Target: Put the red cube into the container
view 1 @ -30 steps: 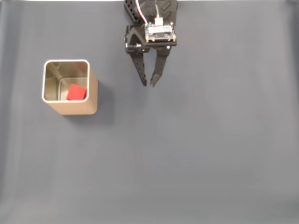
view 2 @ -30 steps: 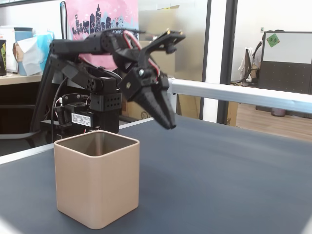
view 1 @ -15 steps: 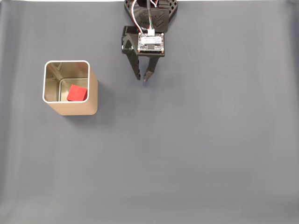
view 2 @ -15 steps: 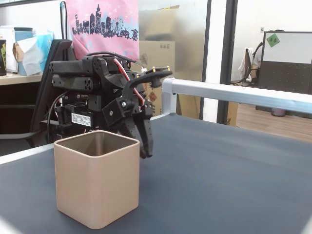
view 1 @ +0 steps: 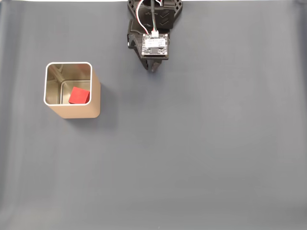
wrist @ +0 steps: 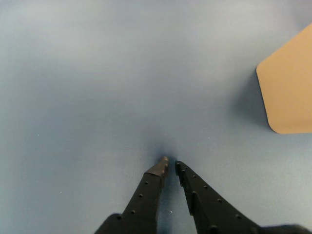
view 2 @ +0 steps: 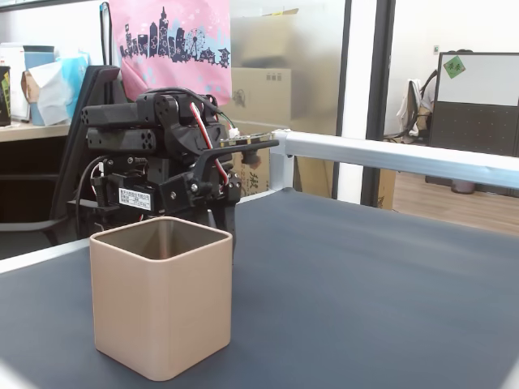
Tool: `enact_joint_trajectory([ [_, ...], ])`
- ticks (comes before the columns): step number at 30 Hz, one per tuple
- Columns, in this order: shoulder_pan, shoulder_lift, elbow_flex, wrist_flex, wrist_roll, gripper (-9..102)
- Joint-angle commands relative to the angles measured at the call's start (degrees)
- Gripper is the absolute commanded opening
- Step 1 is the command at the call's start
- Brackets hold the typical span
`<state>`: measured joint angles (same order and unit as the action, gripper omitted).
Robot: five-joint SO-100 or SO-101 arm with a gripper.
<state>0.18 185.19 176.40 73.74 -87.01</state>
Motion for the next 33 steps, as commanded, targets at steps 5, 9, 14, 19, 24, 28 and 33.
enact_joint_trajectory([
  [5,0.97,5.27,0.88,3.16,0.00,0],
  [9,0.53,5.27,0.88,3.52,-3.25,1],
  [14,0.53,5.27,0.88,3.52,-3.34,1],
  [19,0.53,5.27,0.88,3.52,-3.34,1],
  [24,0.53,5.27,0.88,3.52,-3.34,1],
  [28,0.53,5.27,0.88,3.52,-3.34,1],
  [33,0.53,5.27,0.88,3.52,-3.34,1],
])
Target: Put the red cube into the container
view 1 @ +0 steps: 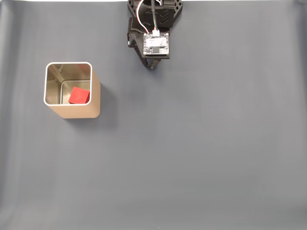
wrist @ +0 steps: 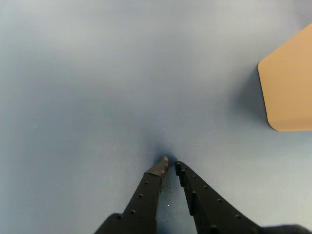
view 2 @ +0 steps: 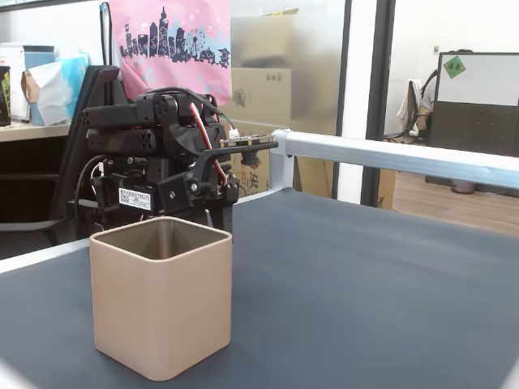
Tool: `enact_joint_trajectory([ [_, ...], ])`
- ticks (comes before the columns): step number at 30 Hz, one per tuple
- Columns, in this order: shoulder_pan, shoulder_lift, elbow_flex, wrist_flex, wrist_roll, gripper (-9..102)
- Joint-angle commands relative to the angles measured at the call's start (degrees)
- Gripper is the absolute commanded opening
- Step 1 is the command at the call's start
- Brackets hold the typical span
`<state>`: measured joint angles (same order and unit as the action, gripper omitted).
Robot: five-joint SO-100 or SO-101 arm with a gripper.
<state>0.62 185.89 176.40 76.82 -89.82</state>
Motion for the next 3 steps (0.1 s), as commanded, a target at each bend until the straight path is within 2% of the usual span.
enact_joint_trajectory([
  [1,0.09,4.57,0.88,0.44,-0.53,1],
  [3,0.09,4.57,0.88,0.44,-0.53,1],
])
